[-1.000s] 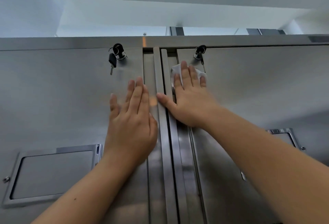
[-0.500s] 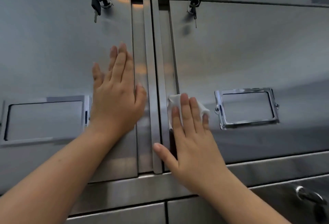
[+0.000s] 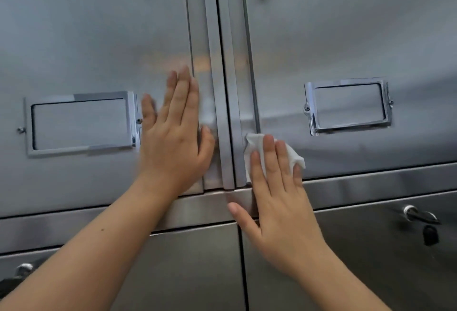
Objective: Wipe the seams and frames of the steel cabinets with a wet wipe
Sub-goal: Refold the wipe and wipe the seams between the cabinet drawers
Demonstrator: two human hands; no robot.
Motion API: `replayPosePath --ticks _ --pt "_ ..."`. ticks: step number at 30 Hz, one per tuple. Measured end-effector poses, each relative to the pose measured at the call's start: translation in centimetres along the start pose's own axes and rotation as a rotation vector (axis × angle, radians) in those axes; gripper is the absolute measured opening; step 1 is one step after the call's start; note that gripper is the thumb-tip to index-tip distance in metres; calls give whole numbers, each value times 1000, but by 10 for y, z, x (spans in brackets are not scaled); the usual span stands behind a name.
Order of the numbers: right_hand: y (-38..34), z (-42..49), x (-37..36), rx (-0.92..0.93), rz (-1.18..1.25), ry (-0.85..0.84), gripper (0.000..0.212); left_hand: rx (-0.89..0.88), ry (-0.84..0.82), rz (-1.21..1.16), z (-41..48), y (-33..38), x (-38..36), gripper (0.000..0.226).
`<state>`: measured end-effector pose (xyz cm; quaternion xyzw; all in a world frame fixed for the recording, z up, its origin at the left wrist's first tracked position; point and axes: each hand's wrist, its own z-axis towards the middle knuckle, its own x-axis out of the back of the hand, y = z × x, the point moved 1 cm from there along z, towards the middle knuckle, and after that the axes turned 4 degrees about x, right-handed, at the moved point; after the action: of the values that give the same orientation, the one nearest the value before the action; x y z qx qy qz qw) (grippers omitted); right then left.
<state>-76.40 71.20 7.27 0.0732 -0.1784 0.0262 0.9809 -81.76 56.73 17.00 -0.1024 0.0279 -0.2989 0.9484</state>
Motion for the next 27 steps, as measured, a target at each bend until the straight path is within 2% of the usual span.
replayPosePath --ticks 10,13,15,19,25,27 --pt "6 49 25 -24 59 -107 92 18 -9 46 -6 0 1 66" --pt "11 32 25 43 57 -140 85 9 1 47 -6 0 1 64" --pt "13 13 17 79 16 -105 79 6 3 46 -7 0 0 64" --pt "11 0 7 61 32 -77 74 9 20 57 -6 -1 -1 63" --pt "2 15 17 75 360 -49 78 13 23 49 -7 -1 -1 63" --pt "-3 19 17 117 394 -28 77 13 22 51 -6 -1 -1 63"
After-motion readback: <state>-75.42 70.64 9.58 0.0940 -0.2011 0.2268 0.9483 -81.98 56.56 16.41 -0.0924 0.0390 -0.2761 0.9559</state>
